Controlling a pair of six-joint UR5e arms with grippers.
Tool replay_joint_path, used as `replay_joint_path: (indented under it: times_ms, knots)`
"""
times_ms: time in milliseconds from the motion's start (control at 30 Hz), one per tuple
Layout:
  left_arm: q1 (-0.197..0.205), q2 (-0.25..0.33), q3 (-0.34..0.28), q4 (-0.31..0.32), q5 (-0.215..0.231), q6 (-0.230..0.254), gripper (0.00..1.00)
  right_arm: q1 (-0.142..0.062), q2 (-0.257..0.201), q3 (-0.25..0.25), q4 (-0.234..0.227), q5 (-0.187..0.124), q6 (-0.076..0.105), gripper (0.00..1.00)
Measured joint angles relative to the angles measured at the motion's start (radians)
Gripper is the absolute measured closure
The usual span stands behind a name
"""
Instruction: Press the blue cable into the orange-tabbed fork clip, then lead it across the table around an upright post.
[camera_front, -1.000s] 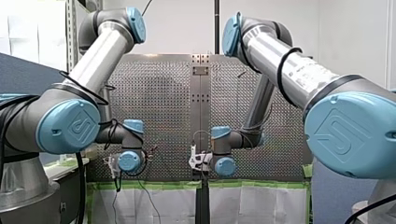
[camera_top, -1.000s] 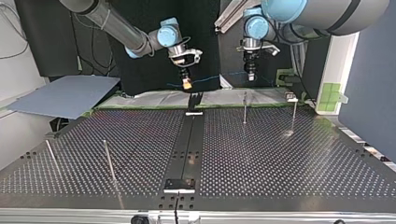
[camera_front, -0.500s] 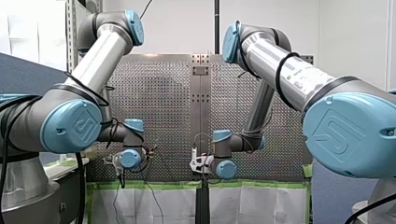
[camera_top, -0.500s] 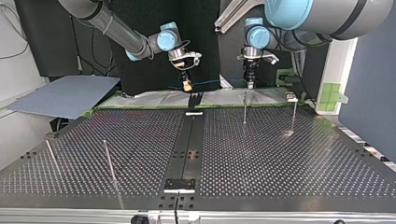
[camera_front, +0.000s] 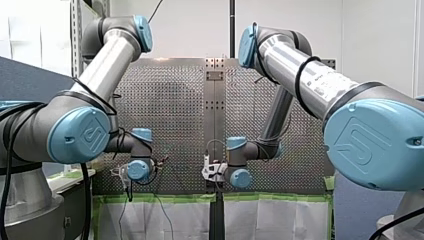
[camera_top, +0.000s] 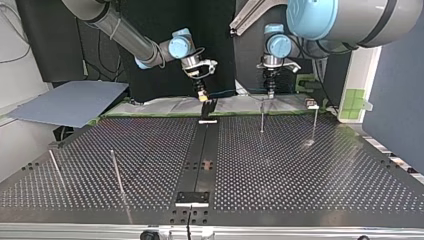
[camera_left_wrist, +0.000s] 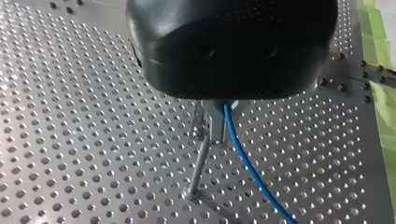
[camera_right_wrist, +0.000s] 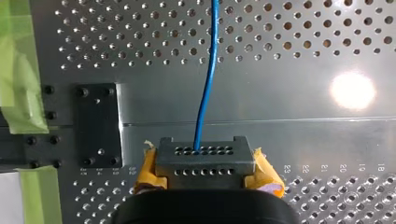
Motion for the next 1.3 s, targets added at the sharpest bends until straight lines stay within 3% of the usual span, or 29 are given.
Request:
replay_joint_path:
  times_ms: [567,1300]
  knots:
    - [0.033,-0.007,0.088,-0.098,0.044,-0.036,1.00,-0.013,0.009,-0.014,0.009,-0.002,-0.006,1.00]
    - [0.079,-0.007,0.139,-0.151,0.084,-0.073,1.00,-0.026,0.012,-0.020,0.015,-0.001,-0.016,1.00]
